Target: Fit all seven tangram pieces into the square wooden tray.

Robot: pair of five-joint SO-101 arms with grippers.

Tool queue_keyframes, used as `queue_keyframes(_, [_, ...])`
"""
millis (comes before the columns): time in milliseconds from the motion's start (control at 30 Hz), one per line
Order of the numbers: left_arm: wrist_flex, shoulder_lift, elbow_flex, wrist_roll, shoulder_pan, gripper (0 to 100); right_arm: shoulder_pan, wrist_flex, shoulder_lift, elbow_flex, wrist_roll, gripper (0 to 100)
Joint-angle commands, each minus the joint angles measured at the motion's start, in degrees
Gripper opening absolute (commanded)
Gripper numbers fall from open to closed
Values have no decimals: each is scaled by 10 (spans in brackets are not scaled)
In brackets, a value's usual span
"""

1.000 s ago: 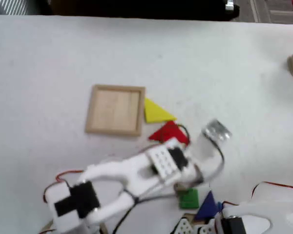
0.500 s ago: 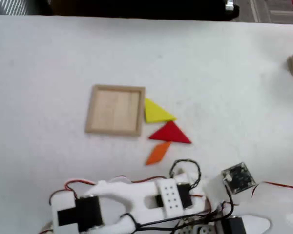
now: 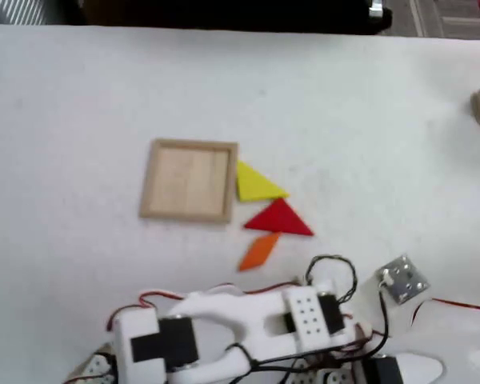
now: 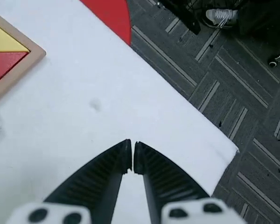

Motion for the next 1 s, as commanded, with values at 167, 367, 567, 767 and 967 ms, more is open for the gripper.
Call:
queue_keyframes(167, [84, 36, -46, 10, -43, 157, 3, 7, -77, -23, -4, 18])
queue_keyframes(367, [77, 0, -2, -36, -112, 157, 4, 6, -73, -23, -4, 18])
queue_keyframes(567, [77, -38, 36, -97, -233, 157, 4, 6, -73, -22, -4, 18])
queue_keyframes(767, [79, -87, 62, -126, -306, 157, 4, 6, -73, -22, -4, 18])
queue_keyframes(967, [86, -216, 127, -126, -287, 157, 4, 20, -73, -22, -4, 18])
